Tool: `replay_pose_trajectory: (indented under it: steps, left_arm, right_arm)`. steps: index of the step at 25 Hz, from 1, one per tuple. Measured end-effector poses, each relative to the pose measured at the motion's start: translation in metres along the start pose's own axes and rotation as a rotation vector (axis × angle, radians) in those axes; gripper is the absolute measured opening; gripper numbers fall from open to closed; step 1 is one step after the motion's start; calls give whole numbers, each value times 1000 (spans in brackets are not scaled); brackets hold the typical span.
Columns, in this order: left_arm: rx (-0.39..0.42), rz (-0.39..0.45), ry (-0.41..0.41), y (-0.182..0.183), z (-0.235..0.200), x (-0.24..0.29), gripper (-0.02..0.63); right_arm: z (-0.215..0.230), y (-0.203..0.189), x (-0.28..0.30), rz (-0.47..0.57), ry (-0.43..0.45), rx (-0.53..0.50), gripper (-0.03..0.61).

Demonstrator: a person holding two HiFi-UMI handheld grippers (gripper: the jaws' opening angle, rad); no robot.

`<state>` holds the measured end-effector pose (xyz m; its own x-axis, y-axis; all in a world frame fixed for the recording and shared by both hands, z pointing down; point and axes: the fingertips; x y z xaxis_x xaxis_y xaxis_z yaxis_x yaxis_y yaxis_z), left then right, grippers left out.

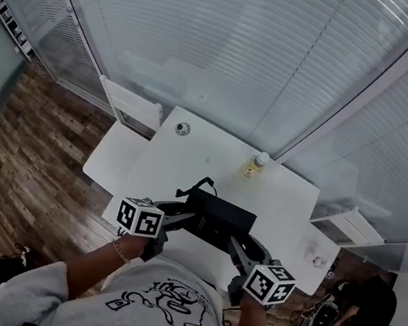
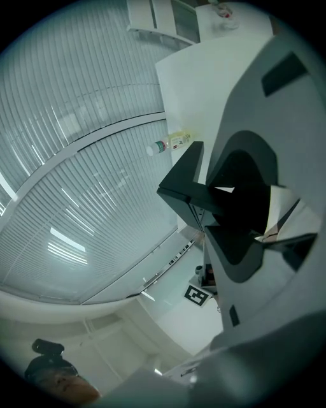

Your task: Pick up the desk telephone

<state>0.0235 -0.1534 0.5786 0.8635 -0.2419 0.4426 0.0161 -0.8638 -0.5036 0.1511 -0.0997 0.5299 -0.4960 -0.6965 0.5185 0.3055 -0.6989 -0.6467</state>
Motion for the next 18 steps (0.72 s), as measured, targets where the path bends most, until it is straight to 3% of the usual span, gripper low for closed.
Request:
replay_pose_trajectory:
  steps: [8,18]
  left_arm:
    - [48,29,-1,20,25,-9,202]
    - [52,34,1,24,29,-8,204]
  right_arm:
    - [-9,20,-15,28,19,-20,181]
    - [-10,26,-17,27,18,-51,181]
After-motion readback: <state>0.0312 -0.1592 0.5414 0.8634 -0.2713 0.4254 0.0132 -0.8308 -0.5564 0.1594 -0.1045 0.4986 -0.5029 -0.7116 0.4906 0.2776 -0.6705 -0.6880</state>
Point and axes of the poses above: the fingertips, and each gripper's own axes: x forward along the fingers, z to its right, y out of its top, and after that the axes turned 1 degree about -y, right-handed
